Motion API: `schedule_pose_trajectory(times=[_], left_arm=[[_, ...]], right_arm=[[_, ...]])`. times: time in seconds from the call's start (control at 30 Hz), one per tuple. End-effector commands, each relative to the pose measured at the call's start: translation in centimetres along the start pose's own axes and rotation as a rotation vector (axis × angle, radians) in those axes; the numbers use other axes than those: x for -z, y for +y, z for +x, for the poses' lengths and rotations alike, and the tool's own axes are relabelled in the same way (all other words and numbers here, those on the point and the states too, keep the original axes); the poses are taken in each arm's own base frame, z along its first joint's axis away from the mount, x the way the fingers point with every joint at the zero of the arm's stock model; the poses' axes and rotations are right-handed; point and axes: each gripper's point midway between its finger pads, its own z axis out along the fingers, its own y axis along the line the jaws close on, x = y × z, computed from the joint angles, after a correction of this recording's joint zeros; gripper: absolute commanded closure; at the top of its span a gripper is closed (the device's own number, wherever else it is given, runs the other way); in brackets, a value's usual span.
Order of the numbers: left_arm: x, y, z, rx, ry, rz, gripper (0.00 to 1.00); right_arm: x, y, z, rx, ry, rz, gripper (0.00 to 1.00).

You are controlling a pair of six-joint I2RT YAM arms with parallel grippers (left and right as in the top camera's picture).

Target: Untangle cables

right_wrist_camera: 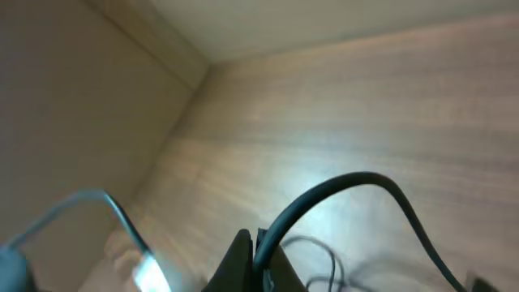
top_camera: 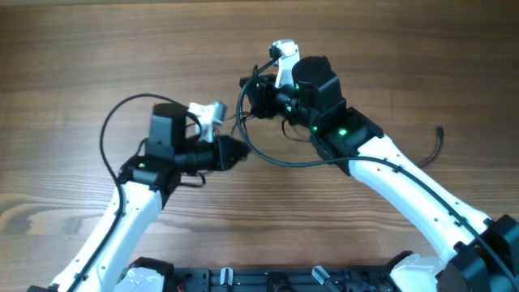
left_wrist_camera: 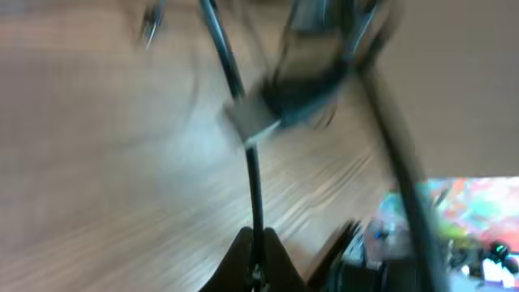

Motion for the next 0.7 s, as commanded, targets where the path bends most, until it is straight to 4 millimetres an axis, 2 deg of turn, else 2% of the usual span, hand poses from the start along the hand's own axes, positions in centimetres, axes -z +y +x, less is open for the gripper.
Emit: schedule_pose_trajectory(times=[0.0,0.07,0.17,0.33,0.47,0.5,0.53,0.57,0.6,0.63,0.67], left_arm=[[0.9,6.3,0.9,0.094,-0.031,-0.359,0.96],[3.8,11.7,1.1,0.288,-0.140,-0.642,0.96],[6.4,15.2,1.2,0.495,-0.252,-0.743,0.96],[9.1,18.3,1.4,0.669,-0.332,-0.789,0.96],[10.1,20.0,1.9,0.755,-0.336,-0.803,0.96],[9.5,19.7,1.7,0.769,-0.325,-0.749,0.92],[8.7,18.8,1.3,0.761,-0.307,-0.669,0.78],[7.3,16.9,0.3,0.698,-0.269,-0.526,0.61],[5.8,13.7,-1.1,0.554,-0.220,-0.326,0.50],[5.1,10.9,-2.0,0.421,-0.187,-0.168,0.36],[4.9,8.0,-2.5,0.287,-0.162,-0.012,0.27]], right_arm=[[3.6,1.5,-5.8,0.058,-0.156,-0.015,0.95],[7.5,2.4,-7.6,0.063,-0.201,-0.022,0.95],[12.2,2.8,-8.2,0.104,-0.225,0.015,0.95],[17.4,3.9,-8.3,0.108,-0.268,0.027,0.96],[19.9,5.0,-8.8,0.153,-0.322,0.024,0.95],[19.8,5.1,-8.5,0.150,-0.308,0.016,0.96],[19.6,5.1,-7.9,0.140,-0.281,0.003,0.95],[18.8,4.9,-7.0,0.130,-0.231,-0.011,0.95],[17.8,4.5,-5.9,0.116,-0.176,-0.018,0.95],[16.9,4.1,-5.1,0.102,-0.132,-0.023,0.96],[16.0,4.0,-4.3,0.090,-0.082,-0.044,0.95]])
